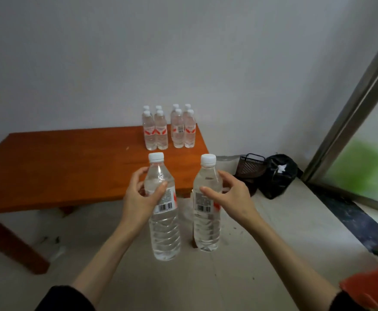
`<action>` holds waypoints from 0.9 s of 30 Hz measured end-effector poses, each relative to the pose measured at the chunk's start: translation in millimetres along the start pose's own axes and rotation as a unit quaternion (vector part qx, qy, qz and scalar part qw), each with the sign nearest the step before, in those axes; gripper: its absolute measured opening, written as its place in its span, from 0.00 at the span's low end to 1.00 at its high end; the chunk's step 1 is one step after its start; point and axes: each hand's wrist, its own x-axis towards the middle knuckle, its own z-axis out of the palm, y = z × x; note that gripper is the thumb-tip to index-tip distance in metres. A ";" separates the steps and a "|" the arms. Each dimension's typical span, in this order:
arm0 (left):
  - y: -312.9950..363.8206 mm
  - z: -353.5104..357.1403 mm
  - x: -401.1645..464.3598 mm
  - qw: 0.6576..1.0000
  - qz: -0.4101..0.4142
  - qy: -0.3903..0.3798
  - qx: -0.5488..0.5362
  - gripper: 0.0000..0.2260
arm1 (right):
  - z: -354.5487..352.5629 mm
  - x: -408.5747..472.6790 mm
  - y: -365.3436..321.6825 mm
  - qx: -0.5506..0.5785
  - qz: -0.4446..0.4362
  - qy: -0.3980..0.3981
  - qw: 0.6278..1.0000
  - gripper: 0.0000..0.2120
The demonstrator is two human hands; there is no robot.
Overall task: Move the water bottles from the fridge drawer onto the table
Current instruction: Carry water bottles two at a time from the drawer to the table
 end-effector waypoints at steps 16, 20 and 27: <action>-61.1 -0.4 253.9 0.985 -0.055 0.012 0.163 0.27 | 84.8 280.6 40.6 -0.096 -0.028 -0.106 0.989 0.33; -73.5 -2.4 307.5 0.981 -0.069 -0.012 0.182 0.27 | 105.0 331.2 51.3 -0.093 -0.021 -0.138 0.986 0.32; -107.3 -7.3 394.1 0.976 -0.069 -0.071 0.194 0.29 | 145.2 409.8 73.7 -0.097 -0.003 -0.177 0.979 0.34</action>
